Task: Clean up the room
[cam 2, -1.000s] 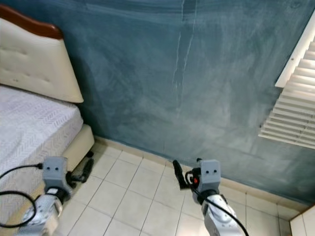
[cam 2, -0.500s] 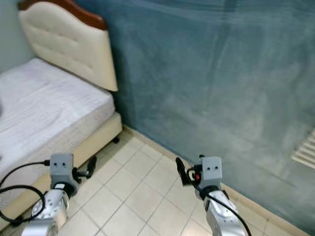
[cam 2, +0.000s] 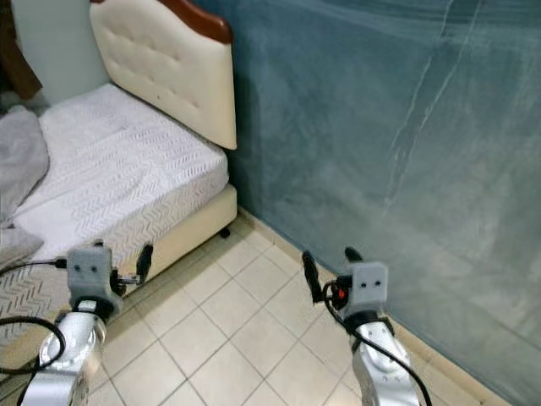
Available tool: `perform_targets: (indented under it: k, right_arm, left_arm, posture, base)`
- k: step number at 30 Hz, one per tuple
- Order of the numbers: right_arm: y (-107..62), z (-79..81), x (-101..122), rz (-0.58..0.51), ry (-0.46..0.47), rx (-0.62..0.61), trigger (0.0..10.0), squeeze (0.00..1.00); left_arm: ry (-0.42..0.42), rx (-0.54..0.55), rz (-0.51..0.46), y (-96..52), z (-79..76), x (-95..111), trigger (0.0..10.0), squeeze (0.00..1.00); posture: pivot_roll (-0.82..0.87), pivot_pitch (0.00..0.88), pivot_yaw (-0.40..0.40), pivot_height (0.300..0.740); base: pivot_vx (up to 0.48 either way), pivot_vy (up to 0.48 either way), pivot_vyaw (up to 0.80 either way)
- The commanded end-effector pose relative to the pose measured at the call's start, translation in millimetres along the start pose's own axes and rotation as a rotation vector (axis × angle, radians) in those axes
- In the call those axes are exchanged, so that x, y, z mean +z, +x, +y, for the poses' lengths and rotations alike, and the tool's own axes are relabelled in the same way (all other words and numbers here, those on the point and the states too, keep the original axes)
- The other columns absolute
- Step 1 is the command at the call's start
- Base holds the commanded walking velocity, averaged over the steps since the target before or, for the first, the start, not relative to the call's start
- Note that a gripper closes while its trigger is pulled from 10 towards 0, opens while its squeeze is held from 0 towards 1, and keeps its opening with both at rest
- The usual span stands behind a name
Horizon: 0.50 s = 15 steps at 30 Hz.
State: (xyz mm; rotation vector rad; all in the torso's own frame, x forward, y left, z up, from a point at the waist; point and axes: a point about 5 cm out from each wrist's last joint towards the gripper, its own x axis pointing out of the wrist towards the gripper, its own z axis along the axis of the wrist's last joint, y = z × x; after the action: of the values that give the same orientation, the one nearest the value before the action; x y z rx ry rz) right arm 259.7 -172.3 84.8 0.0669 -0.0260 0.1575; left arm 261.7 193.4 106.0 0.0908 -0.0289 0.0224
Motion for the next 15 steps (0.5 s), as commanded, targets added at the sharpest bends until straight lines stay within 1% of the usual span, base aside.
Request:
perform_targets:
  k: [1,4,5,6,8,10,11,14,15]
  right_arm:
    - [2.3,2.1,0.4,0.015,0.031,0.017,10.0,0.0]
    - [3.0,6.3,-5.3,0.05,0.033,0.046,10.0,0.0]
    - [3.2,11.1,-11.4,0.081,0.032,0.076,10.0,0.0]
    - [3.2,12.7,-13.2,0.091,0.039,0.085,10.0,0.0]
    - [3.2,13.4,-13.9,0.095,0.043,0.088,10.0,0.0]
    - [2.7,15.0,-16.5,0.111,0.027,0.101,10.0,0.0]
    - [2.9,15.2,-18.1,0.127,0.013,0.113,10.0,0.0]
    - [3.2,14.7,-17.5,0.124,0.017,0.111,10.0,0.0]
    - [4.3,13.2,-16.4,0.122,0.025,0.099,10.0,0.0]
  left_arm:
    - [-0.035,0.009,0.039,-2.9,2.8,-6.4,10.0,0.0]
    - [-0.061,0.018,0.061,-4.9,3.4,-12.3,10.0,0.0]
    - [-0.081,0.025,0.085,-7.3,2.6,-19.4,10.0,0.0]
    - [-0.079,0.033,0.099,-8.4,2.7,-22.4,10.0,0.0]
    - [-0.076,0.038,0.107,-9.1,3.0,-23.9,10.0,0.0]
    - [-0.094,0.055,0.146,-11.7,4.5,-31.0,10.0,0.0]
    - [-0.075,0.068,0.176,-13.0,6.6,-36.8,10.0,0.0]
    - [-0.036,0.074,0.187,-13.0,7.9,-38.7,10.0,0.0]
    - [-0.017,0.078,0.189,-12.1,7.3,-39.0,10.0,0.0]
  posture:
    - [-0.02,0.0,-0.017,0.74]
    - [-0.01,0.0,-0.027,0.74]
    - [-0.01,0.0,-0.031,0.74]
    - [-0.01,0.0,-0.034,0.74]
    - [-0.01,0.0,-0.034,0.74]
    - [-0.01,0.0,-0.041,0.74]
    - [-0.01,0.0,-0.041,0.74]
    - [-0.01,0.0,-0.04,0.74]
    - [-0.01,0.0,-0.038,0.74]
  base:
    - [0.0,0.0,0.46]
    - [0.0,0.0,0.45]
    - [0.0,0.48,0.44]
    - [0.0,0.48,0.44]
    - [0.0,0.48,0.44]
    - [0.0,0.48,0.0]
    - [0.0,0.48,0.0]
    - [0.0,0.48,0.0]
    - [0.0,0.0,0.71]
